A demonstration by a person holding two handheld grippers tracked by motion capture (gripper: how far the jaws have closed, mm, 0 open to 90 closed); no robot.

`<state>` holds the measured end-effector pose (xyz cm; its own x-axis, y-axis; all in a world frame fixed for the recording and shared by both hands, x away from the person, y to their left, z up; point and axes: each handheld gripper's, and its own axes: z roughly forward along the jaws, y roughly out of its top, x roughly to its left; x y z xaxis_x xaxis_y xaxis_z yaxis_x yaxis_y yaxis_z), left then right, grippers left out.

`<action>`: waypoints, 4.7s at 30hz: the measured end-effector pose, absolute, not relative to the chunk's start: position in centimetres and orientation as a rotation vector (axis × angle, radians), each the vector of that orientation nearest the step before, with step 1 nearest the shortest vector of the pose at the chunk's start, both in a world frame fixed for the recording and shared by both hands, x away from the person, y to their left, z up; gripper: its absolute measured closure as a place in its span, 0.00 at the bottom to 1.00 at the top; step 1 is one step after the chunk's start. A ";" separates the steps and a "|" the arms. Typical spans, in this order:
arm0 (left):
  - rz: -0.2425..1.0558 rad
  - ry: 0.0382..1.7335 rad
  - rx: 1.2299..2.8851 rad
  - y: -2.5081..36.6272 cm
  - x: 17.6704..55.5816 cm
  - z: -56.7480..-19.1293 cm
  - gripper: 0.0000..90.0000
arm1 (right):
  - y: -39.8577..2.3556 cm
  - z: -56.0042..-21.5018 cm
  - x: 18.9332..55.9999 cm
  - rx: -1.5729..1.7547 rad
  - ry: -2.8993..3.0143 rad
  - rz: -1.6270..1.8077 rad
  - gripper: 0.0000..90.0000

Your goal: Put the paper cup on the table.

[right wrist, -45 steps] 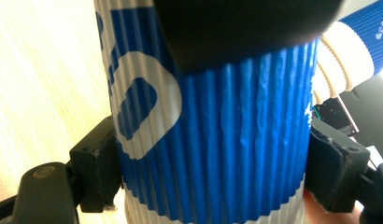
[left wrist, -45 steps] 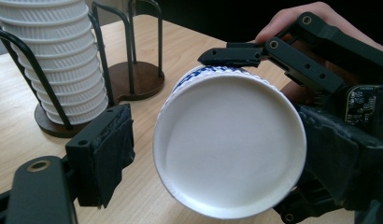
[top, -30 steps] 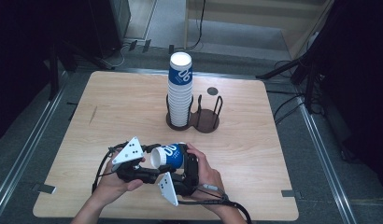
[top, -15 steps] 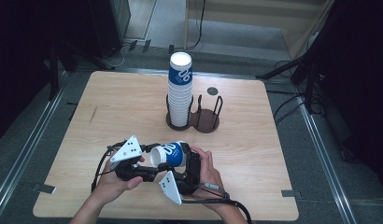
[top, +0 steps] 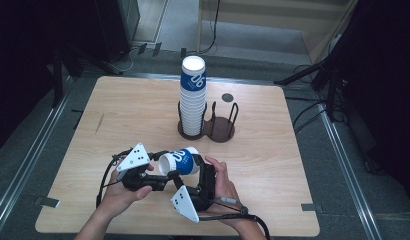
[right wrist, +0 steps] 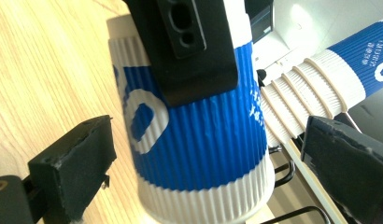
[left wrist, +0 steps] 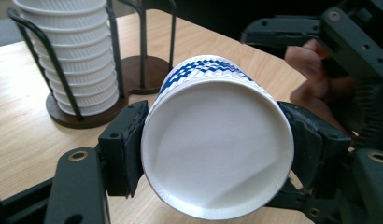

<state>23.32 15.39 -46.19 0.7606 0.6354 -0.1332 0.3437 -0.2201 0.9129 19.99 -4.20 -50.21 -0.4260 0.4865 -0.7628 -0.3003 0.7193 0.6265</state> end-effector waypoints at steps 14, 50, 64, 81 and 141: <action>0.355 0.811 1.804 16.2 23.9 -46.3 0.33 | -4.6 -49.5 20.0 0.194 1.832 0.946 0.03; 0.402 0.904 1.631 17.0 25.2 -46.3 0.33 | -6.9 -48.7 20.7 0.511 1.941 1.086 0.06; 0.426 0.876 1.573 15.9 25.5 -46.4 0.32 | -8.9 -47.3 21.2 0.932 1.905 1.257 0.04; 0.401 0.836 1.505 14.7 25.2 -46.7 0.33 | -8.6 -46.8 20.7 1.349 1.737 1.376 0.05; 0.477 0.778 1.438 12.5 24.4 -48.3 0.33 | -8.8 -46.0 23.2 2.368 1.166 2.031 0.05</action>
<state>24.40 12.48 -48.27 0.6753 0.7139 -0.1852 0.1592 0.1040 0.9817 23.17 -8.83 -45.98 0.0199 0.3792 0.9251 0.6080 -0.7391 0.2899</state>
